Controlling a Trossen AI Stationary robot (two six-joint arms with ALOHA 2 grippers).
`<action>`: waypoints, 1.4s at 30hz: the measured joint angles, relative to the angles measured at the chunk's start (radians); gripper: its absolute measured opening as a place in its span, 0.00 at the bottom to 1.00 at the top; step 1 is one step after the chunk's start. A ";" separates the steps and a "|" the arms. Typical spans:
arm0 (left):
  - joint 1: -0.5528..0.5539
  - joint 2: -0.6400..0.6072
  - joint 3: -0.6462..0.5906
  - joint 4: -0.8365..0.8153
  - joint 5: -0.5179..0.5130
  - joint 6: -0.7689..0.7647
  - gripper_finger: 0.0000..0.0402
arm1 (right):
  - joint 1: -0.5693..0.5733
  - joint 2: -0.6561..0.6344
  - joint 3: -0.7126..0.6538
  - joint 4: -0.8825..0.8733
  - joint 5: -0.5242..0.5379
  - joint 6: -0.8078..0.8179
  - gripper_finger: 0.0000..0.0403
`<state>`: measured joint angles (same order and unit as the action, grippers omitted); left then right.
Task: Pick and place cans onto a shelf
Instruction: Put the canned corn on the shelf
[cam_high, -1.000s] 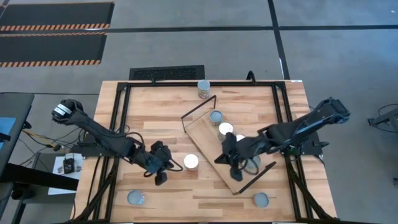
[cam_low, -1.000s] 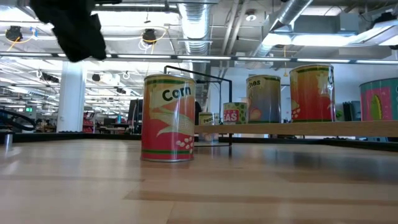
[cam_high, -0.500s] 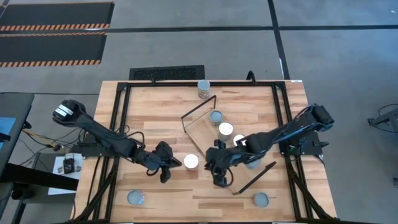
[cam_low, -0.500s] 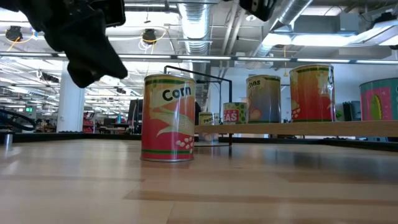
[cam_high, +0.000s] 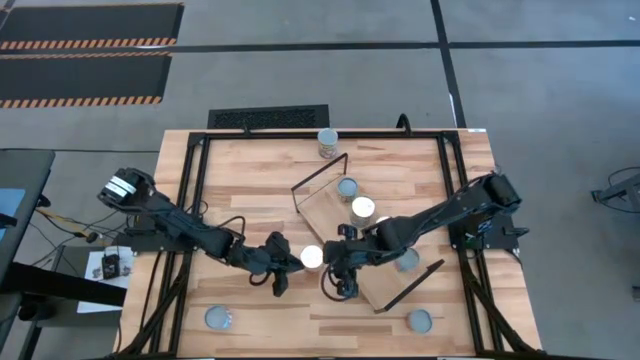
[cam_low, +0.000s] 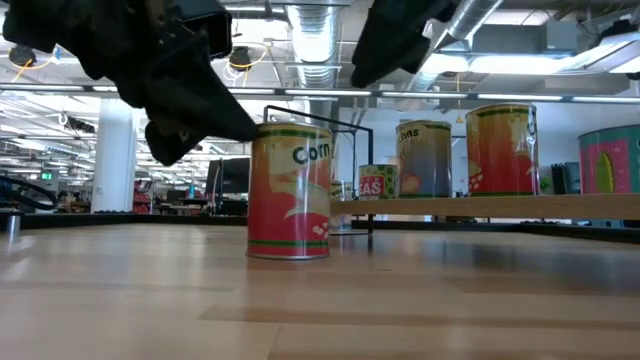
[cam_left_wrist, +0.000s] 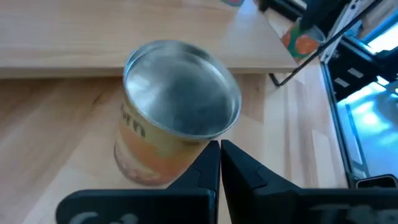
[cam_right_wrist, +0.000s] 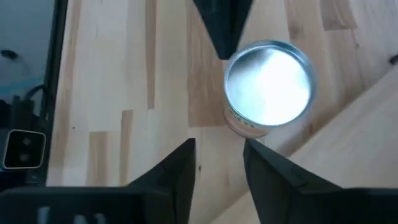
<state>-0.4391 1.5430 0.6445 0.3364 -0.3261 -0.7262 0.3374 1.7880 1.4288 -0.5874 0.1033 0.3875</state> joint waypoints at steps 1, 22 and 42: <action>0.005 0.000 0.000 0.002 0.000 0.006 0.00 | 0.000 0.005 0.000 0.004 0.002 -0.015 0.41; -0.057 -0.329 0.001 -0.230 -0.198 0.073 0.00 | -0.048 0.102 -0.002 0.099 0.023 -0.393 0.35; -0.057 -0.320 0.001 -0.263 -0.194 0.062 0.00 | -0.093 0.100 -0.001 0.067 -0.017 -0.494 0.25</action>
<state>-0.4965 1.2232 0.6453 0.0734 -0.5204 -0.6643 0.2449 1.8877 1.4281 -0.5209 0.0860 -0.1067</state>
